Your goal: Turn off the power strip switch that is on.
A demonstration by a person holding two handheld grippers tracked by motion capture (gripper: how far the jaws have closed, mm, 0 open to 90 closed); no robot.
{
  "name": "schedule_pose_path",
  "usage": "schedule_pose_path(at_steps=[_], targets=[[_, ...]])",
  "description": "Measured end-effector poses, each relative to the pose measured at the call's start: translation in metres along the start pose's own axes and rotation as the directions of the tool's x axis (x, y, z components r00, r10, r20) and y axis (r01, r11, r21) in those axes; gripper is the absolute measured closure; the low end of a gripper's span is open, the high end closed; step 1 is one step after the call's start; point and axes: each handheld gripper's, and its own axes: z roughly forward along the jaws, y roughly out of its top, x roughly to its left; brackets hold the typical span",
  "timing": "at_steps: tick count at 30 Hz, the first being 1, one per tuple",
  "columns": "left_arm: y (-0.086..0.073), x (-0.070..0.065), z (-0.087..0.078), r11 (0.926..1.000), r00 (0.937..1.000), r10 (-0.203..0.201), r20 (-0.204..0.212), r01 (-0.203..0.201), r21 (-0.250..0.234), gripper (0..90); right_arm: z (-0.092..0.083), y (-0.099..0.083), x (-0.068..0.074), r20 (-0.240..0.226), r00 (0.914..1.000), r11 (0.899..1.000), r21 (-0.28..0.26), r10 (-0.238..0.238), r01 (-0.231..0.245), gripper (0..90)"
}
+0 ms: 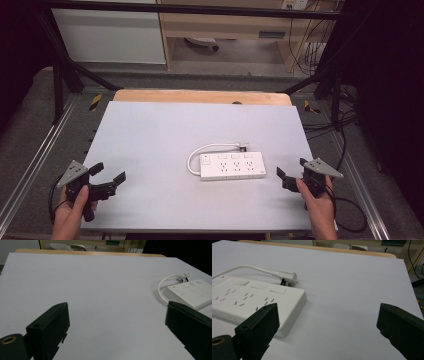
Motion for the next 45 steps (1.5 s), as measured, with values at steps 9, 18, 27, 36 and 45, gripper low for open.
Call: schedule_pose_path(at_steps=[9,18,27,36,45], targets=[[0.001,0.001,0.001,1.0000,0.9999,-0.005,-0.010,0.005,-0.005,5.5,-0.002,0.007,0.005,-0.009,0.9999,1.000,-0.019,-0.014,0.014,3.6],[0.000,0.001,0.001,0.9999,0.9999,-0.012,-0.012,0.012,0.001,5.6,-0.003,0.013,0.012,-0.015,0.9997,1.000,-0.020,-0.018,0.018,3.1],[-0.001,-0.001,-0.001,1.0000,1.0000,0.002,0.001,-0.002,0.000,5.5,-0.010,0.018,0.013,-0.002,1.0000,0.998,-0.056,0.004,-0.004,2.5],[-0.001,-0.002,0.002,0.9998,0.9998,0.012,0.013,-0.012,0.016,5.5,-0.015,0.024,0.012,0.006,0.9996,0.997,-0.072,0.028,-0.027,2.5],[-0.002,-0.003,0.001,0.9997,0.9999,0.015,0.009,-0.015,0.019,5.5,-0.021,0.032,0.011,0.011,0.9983,0.995,-0.089,0.057,-0.056,2.3]])
